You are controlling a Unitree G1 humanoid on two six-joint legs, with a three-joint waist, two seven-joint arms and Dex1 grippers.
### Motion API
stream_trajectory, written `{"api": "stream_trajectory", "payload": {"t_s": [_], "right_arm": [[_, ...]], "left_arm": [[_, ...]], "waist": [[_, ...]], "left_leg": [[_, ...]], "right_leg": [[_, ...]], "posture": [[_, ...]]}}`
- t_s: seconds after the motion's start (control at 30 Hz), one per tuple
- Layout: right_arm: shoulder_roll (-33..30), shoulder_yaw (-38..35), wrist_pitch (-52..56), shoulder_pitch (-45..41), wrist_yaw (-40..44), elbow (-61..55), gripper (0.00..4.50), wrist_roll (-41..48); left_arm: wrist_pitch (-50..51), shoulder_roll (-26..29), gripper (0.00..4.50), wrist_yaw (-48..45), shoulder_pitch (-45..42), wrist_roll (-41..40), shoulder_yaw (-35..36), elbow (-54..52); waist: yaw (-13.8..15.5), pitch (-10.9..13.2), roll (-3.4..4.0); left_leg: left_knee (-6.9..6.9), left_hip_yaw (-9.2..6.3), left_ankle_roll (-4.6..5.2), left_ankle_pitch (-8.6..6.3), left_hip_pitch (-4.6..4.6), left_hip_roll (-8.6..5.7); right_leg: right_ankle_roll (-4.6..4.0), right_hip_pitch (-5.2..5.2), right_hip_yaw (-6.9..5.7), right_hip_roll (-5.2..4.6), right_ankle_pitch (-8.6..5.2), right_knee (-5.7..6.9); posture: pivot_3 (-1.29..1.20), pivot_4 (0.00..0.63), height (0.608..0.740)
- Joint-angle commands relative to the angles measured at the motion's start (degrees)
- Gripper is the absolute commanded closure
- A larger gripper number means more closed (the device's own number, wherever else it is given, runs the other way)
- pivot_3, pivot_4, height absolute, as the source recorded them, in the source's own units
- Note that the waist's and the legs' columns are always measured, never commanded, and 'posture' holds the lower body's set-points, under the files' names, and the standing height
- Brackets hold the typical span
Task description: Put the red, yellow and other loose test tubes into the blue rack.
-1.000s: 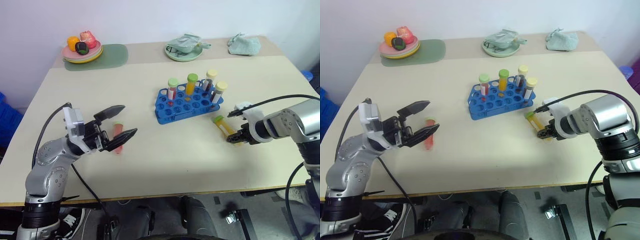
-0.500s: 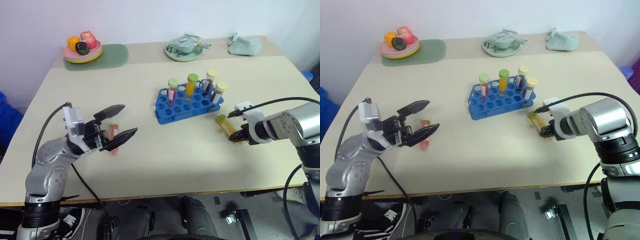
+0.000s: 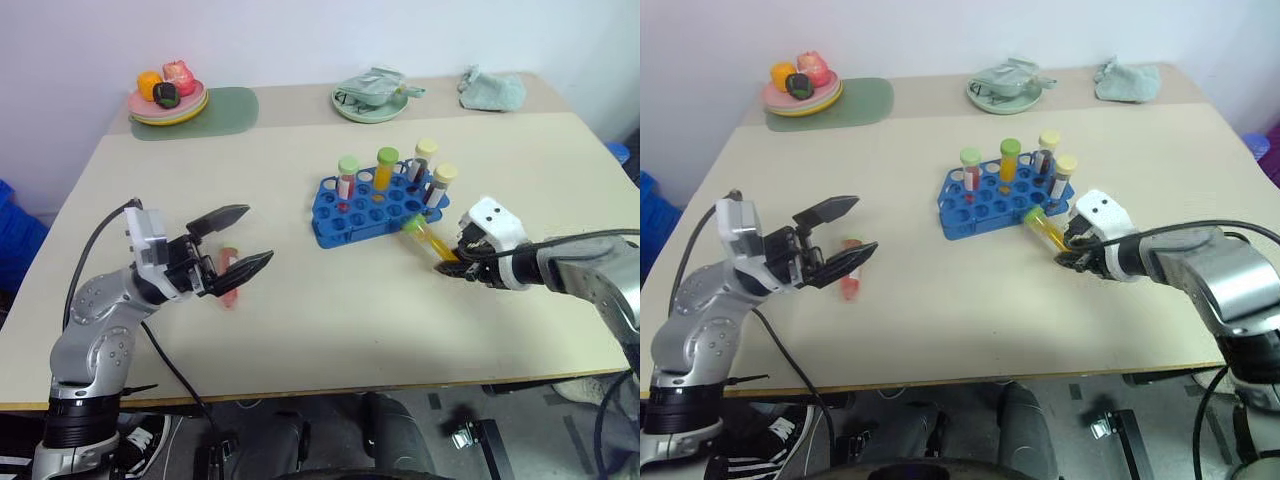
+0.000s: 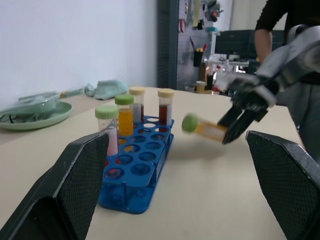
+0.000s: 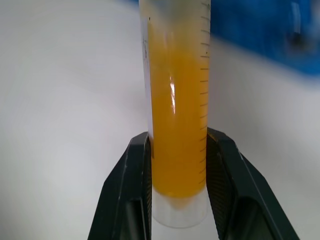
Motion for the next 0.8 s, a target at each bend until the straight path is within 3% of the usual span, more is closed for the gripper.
{"api": "stream_trajectory", "payload": {"t_s": [0.03,0.47,0.8], "right_arm": [[6.44,-6.48,-9.49,1.35,-2.86,-3.33,3.57,0.31],[40.49,-2.83,-42.40,-3.25,-22.35,14.62,3.57,-12.58],[47.87,0.13,-65.18,-6.30,-28.81,33.19,3.57,-23.69]], "left_arm": [[-0.59,1.05,0.00,-1.01,-2.09,-0.29,0.72,0.83],[-1.70,2.04,0.00,-3.36,-7.67,1.13,0.84,7.07],[-1.62,2.79,0.00,-4.35,-9.03,1.48,0.89,8.59]], "waist": [[-0.09,0.00,-0.01],[-0.53,0.01,0.01],[-1.88,0.02,0.02]], "left_leg": [[0.00,0.03,0.00,0.00,0.04,0.01],[-0.07,0.07,-0.02,0.00,0.10,0.05],[-0.09,0.05,-0.03,0.01,0.17,0.05]], "right_leg": [[0.00,0.01,0.02,0.02,0.00,0.01],[-0.04,-0.08,0.06,0.12,0.02,0.06],[-0.05,-0.07,0.06,0.14,0.02,0.10]], "posture": [[0.00,0.150,0.740],[0.00,0.150,0.740],[0.00,0.150,0.740]]}}
